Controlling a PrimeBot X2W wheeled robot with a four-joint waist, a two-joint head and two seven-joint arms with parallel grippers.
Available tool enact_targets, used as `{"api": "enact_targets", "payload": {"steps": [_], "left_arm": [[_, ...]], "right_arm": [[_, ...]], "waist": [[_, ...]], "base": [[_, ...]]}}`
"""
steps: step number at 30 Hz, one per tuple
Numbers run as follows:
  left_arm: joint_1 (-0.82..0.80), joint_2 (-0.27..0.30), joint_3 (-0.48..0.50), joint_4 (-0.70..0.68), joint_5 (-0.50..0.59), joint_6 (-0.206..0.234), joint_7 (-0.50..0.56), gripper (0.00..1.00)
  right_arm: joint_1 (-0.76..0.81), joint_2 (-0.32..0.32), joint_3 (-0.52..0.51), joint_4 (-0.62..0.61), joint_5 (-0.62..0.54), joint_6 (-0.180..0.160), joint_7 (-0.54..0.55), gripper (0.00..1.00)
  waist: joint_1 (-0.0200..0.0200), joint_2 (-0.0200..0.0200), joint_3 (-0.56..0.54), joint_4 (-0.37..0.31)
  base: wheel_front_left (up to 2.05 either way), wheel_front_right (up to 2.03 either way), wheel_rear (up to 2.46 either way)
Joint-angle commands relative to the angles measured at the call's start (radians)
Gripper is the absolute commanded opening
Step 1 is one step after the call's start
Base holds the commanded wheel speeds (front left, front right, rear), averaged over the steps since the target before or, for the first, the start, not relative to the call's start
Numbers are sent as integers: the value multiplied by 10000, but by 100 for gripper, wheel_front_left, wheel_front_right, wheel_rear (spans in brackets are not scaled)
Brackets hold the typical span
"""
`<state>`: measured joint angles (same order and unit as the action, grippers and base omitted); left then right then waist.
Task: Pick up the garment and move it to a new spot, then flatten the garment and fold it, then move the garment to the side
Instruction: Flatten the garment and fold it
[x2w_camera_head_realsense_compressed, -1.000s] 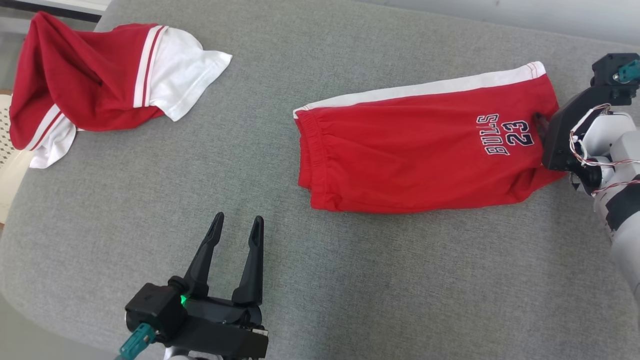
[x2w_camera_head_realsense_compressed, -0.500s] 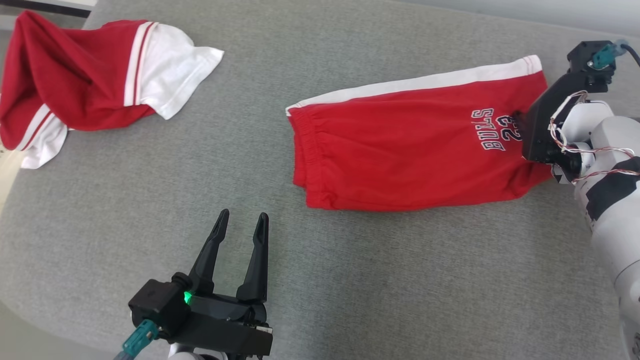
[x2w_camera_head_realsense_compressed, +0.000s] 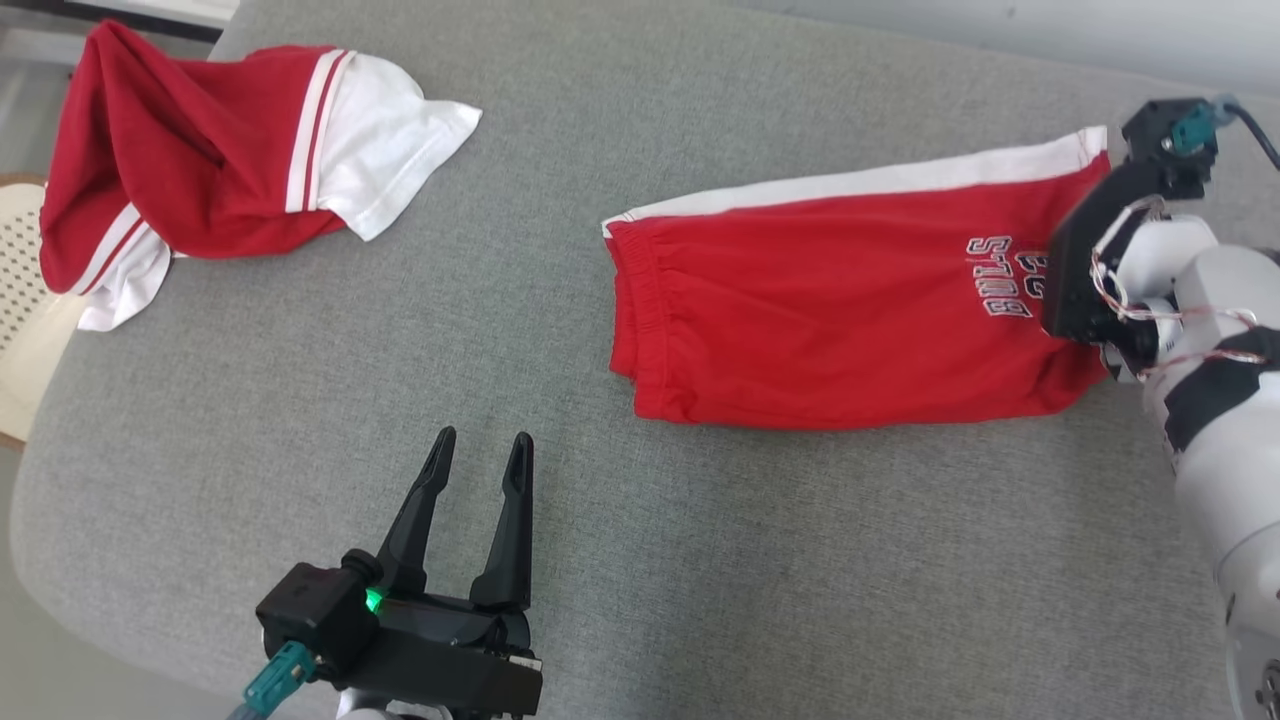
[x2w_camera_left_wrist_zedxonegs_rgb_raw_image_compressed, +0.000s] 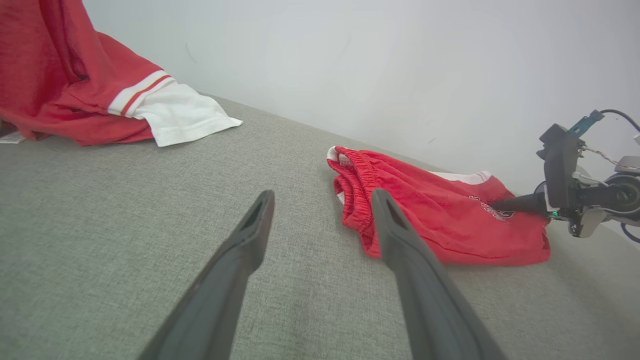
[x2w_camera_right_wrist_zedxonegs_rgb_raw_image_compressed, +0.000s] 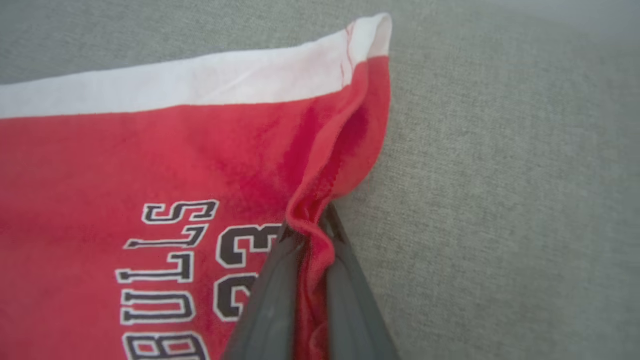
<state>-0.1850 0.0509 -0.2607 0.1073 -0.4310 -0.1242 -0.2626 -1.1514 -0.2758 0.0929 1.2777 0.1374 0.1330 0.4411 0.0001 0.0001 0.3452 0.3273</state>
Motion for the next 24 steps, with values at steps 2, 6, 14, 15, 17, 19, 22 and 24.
{"api": "enact_targets", "payload": {"steps": [2, 6, 14, 15, 17, 19, 22, 24], "left_arm": [[147, -5, 8, 31, 74, -12, -32, 100], [287, -5, 67, 112, 197, -28, -32, 100], [588, -2, 268, 233, 356, -53, -32, 100], [609, -2, 281, 241, 389, -55, -32, 100], [636, -1, 327, 261, 504, -60, -32, 100], [631, -1, 366, 280, 565, -64, -32, 100], [640, -1, 410, 303, 632, -72, -32, 100], [677, -1, 416, 305, 660, -72, -32, 100]], "right_arm": [[482, -298, -223, 206, -251, -38, -111, 0], [752, -404, -627, 174, -511, -38, -490, 0], [1311, -608, -1373, -71, -871, -34, -1043, 0], [1377, -657, -1470, -94, -946, -32, -1065, 0], [1552, -689, -1680, -159, -1131, -32, -1096, 0], [1652, -720, -1898, -236, -1316, -32, -1102, 0], [1843, -679, -2218, -425, -1670, -32, -1058, 0], [1917, -290, -2505, -730, -1892, -31, -1003, 0]], "waist": [[-1, -1, -258, -155], [-1, -1, -622, -420], [-1, -1, -1306, -1110], [-1, -1, -1366, -1157], [-1, -1, -1489, -1235], [-1, -1, -1587, -1267], [-1, -1, -1718, -1271], [-1, -1, -1819, -1239]], "base": [[0, 0, 0], [0, 0, 0], [0, 0, 0], [0, 0, 0], [0, 0, 0], [0, 0, 0], [0, 0, 0], [0, 0, 0]]}}
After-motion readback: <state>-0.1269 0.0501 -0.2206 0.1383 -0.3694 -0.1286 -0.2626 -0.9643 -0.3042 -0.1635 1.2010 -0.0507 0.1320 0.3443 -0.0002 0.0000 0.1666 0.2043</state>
